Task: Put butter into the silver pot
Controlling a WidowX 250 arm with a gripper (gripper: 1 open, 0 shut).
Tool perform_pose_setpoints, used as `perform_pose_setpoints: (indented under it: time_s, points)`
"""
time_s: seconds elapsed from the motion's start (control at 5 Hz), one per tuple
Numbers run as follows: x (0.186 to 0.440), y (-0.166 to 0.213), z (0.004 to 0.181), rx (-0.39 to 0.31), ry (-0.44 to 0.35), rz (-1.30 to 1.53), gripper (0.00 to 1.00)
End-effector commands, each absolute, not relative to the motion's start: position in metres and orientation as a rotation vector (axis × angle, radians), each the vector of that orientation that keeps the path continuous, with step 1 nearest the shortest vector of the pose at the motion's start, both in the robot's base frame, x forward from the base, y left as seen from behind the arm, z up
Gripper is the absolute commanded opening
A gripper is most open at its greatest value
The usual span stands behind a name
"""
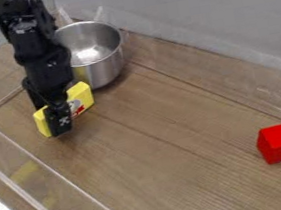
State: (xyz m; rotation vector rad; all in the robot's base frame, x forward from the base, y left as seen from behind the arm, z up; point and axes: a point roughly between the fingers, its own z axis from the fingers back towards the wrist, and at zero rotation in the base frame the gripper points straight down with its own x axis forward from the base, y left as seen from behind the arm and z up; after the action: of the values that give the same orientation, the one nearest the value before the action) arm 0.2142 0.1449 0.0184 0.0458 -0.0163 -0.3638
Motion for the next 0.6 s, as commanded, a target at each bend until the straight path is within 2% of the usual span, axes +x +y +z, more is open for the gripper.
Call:
perform_pose_setpoints:
  time_s: [0.0,0.4]
  points:
    - [0.226,0.15,0.025,0.075,-0.043,-0.315,0.0]
    - [0.234,0.135,0.021,0.079,-0.041,-0.271,0.0]
